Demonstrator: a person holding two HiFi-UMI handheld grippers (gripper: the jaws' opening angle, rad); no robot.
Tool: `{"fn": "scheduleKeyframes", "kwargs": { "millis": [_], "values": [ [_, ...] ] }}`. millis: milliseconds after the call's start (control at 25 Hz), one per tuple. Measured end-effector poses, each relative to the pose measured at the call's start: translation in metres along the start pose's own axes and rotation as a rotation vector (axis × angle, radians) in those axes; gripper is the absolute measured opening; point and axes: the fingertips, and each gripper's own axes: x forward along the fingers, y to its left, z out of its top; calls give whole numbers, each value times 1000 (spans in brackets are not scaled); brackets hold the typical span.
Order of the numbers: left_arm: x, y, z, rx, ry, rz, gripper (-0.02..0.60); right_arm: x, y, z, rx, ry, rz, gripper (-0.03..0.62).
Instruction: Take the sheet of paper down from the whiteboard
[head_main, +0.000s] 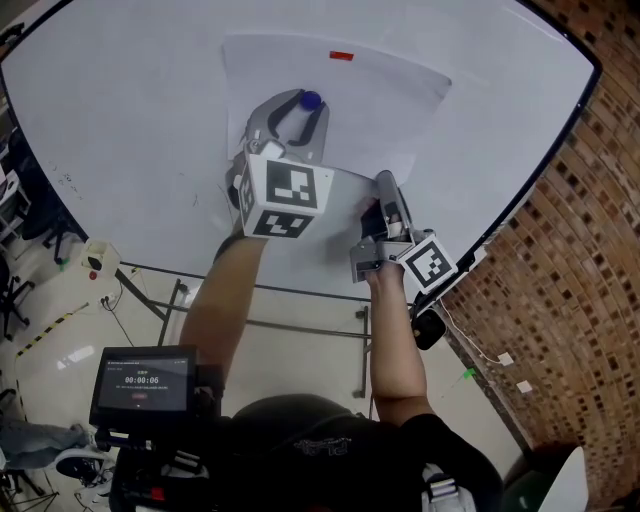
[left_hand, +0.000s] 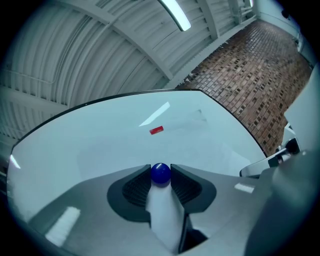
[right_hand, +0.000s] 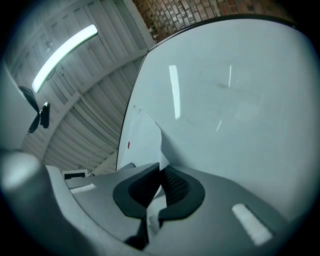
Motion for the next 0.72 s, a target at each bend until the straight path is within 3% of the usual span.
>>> {"fn": "scheduleKeyframes", "kwargs": {
  "millis": [400, 720],
  "values": [
    [-26, 5, 5, -29, -4, -2, 123, -14, 27, 0, -61, -22, -13, 12],
    [-37, 4, 9, -82, -47, 5, 123, -28, 5, 19, -100, -43, -73, 12]
  ]
}}
